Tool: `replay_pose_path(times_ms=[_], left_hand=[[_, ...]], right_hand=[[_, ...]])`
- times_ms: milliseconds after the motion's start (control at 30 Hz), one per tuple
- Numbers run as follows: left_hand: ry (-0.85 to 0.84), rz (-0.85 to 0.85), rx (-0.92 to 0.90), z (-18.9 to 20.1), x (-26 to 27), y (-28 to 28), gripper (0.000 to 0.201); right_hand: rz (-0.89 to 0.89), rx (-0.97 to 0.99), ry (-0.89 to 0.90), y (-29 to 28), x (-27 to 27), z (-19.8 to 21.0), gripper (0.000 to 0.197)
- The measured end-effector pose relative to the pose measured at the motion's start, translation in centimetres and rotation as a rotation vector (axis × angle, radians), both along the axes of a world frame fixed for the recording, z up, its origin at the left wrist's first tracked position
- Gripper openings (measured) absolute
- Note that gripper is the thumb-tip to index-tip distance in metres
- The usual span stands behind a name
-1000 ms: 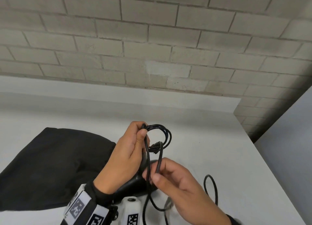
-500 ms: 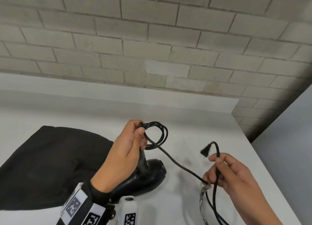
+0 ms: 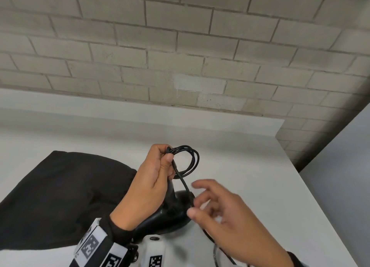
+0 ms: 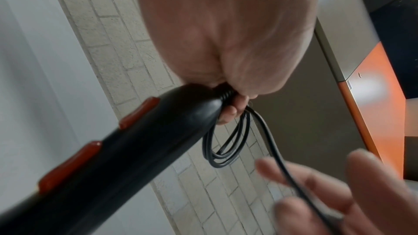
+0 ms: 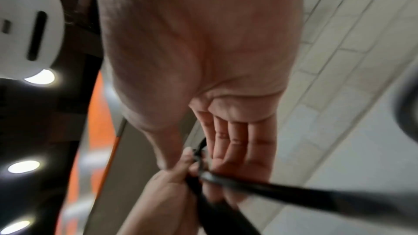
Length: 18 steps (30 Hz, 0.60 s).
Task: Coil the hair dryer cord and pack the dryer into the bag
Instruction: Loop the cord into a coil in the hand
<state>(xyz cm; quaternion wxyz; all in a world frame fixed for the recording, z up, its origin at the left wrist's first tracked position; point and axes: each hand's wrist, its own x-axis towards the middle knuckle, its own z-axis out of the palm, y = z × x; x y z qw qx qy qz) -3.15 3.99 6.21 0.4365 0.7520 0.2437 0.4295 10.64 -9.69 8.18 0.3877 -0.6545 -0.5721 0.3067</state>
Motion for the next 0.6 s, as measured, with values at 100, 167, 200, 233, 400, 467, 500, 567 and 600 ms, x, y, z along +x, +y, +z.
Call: replay_pose_path(times_ms=[100,167,200,233,400,467,500,567,600], left_hand=[[0.005,0.022,0.007,0.1,-0.1,0.0,0.024],[-0.007,0.018,0.008,0.0,-0.2,-0.1,0.026],[-0.011,0.014,0.010,0.0,-0.2,-0.1,0.025],[-0.007,0.013,0.014,0.0,-0.2,-0.2,0.023],[0.025,-0.031,0.040,-0.3,0.1,-0.2,0.021],[0.018,-0.060,0.047,-0.3,0.2,-0.3,0.022],[0.015,-0.074,0.051,-0.3,0.2,-0.4,0.025],[0.005,-0.104,0.055,-0.2,0.3,-0.7,0.032],[-0.002,-0.112,0.055,-0.2,0.3,-0.9,0.035]], right_hand=[[0.095,0.093,-0.306,-0.1,-0.5,0.6,0.019],[0.071,0.222,-0.545,-0.2,-0.5,1.6,0.016],[0.051,0.304,-0.646,-0.1,-0.4,2.1,0.017],[0.023,0.376,-0.716,0.0,-0.2,2.6,0.017],[-0.083,0.543,-0.696,1.6,0.9,4.7,0.018],[-0.071,0.555,-0.601,3.0,1.3,5.2,0.017],[-0.068,0.557,-0.552,3.7,1.5,5.4,0.015],[-0.076,0.538,-0.436,5.1,1.6,5.4,0.014],[-0.086,0.501,-0.353,5.7,1.7,5.3,0.013]])
